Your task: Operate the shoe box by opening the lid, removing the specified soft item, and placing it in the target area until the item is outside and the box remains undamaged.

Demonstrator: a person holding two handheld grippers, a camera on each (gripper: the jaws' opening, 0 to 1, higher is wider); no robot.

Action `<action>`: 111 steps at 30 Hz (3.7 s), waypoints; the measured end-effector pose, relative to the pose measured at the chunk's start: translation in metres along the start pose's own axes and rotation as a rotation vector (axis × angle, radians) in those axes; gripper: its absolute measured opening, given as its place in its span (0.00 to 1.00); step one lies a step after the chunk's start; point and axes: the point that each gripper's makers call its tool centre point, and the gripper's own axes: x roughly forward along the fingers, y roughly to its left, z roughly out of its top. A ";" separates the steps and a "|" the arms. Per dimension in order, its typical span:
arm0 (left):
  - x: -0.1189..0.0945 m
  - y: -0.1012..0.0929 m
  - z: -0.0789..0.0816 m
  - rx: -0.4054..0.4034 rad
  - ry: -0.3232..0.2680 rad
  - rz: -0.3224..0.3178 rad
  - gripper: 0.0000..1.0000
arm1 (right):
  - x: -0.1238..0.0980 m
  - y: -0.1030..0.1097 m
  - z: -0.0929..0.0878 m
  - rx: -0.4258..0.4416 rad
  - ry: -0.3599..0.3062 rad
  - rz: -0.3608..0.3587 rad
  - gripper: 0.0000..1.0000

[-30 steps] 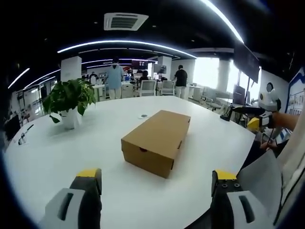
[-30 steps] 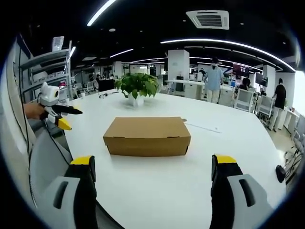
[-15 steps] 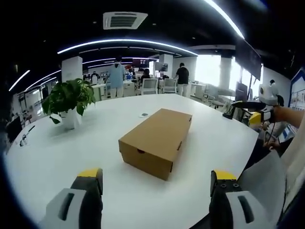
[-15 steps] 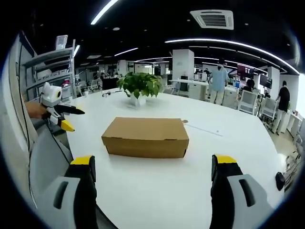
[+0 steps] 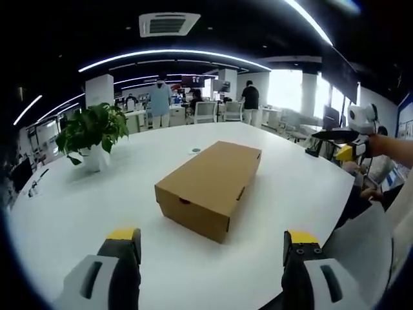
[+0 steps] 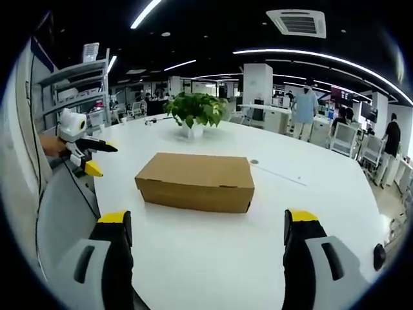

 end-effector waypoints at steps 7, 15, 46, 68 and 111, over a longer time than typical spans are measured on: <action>0.008 -0.002 -0.002 -0.016 0.007 0.019 0.92 | 0.009 -0.014 0.002 -0.017 0.011 0.024 0.93; 0.021 -0.006 -0.004 -0.012 0.012 0.017 0.87 | 0.026 -0.022 0.005 -0.081 0.000 0.084 0.84; 0.080 -0.016 -0.009 -0.048 0.055 0.103 0.65 | 0.105 -0.053 -0.011 -0.184 0.087 0.232 0.64; 0.104 -0.008 -0.006 -0.103 0.010 0.238 0.57 | 0.158 -0.070 -0.034 -0.173 0.145 0.281 0.48; 0.102 0.008 -0.019 -0.142 0.082 0.239 0.53 | 0.178 -0.052 -0.041 -0.125 0.202 0.260 0.35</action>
